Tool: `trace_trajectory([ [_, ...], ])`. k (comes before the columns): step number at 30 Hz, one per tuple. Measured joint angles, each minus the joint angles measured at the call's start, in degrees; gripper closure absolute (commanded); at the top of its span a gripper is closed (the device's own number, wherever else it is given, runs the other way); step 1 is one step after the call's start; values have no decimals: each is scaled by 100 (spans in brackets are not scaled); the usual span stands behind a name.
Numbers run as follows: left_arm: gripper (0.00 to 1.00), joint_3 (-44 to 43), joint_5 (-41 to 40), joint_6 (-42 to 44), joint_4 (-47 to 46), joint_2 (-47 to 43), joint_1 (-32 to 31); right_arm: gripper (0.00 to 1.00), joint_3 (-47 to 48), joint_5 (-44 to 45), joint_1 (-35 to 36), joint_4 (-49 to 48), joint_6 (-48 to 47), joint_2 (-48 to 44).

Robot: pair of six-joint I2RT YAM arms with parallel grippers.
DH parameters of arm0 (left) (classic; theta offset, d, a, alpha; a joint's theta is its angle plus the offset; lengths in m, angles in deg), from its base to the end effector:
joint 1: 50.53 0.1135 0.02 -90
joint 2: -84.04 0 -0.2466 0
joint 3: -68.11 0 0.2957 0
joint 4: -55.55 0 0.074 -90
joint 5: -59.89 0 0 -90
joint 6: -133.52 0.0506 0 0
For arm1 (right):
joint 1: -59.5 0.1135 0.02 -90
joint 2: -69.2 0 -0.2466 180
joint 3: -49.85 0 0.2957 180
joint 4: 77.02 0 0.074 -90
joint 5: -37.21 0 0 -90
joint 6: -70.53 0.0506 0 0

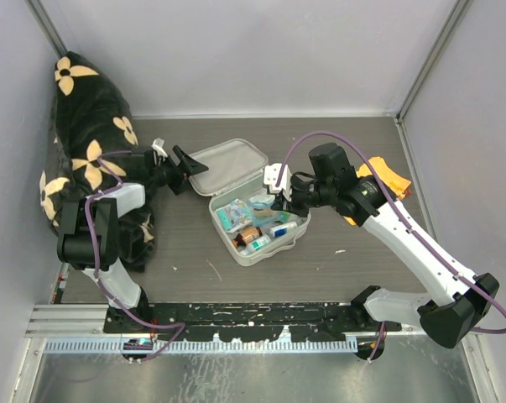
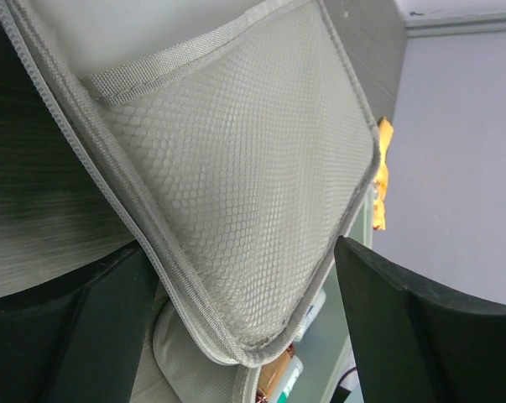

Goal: Organize the medicine kit

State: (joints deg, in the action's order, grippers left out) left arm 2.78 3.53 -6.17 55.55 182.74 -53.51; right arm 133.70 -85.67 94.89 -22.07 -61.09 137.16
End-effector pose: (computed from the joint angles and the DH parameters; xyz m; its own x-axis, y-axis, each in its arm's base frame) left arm 0.3992 -0.0489 0.1307 -0.7407 -0.5972 -0.3079 -0.0920 0.5441 -0.8340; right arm 0.2306 0.1975 0.3496 0.1673 -0.5654 -0.8077 -0.9617 0.0869 -0.2600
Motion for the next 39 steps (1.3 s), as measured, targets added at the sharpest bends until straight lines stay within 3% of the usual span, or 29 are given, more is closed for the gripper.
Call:
trace_trajectory([
  [7, 25, 74, 428, -197, -710, -22, 24, 99, 0, 44, -26, -2, 0, 0],
  [21, 25, 50, 1180, -348, -1742, -326, 48, 99, 385, 87, -39, 7, 129, 192],
  [28, 21, -72, 1447, -291, -1851, -382, 48, 99, 1005, 223, -76, -96, 328, 466],
  [39, 21, -584, 1655, 616, -1364, -903, -146, 99, 1742, 402, -129, -323, 387, 708],
])
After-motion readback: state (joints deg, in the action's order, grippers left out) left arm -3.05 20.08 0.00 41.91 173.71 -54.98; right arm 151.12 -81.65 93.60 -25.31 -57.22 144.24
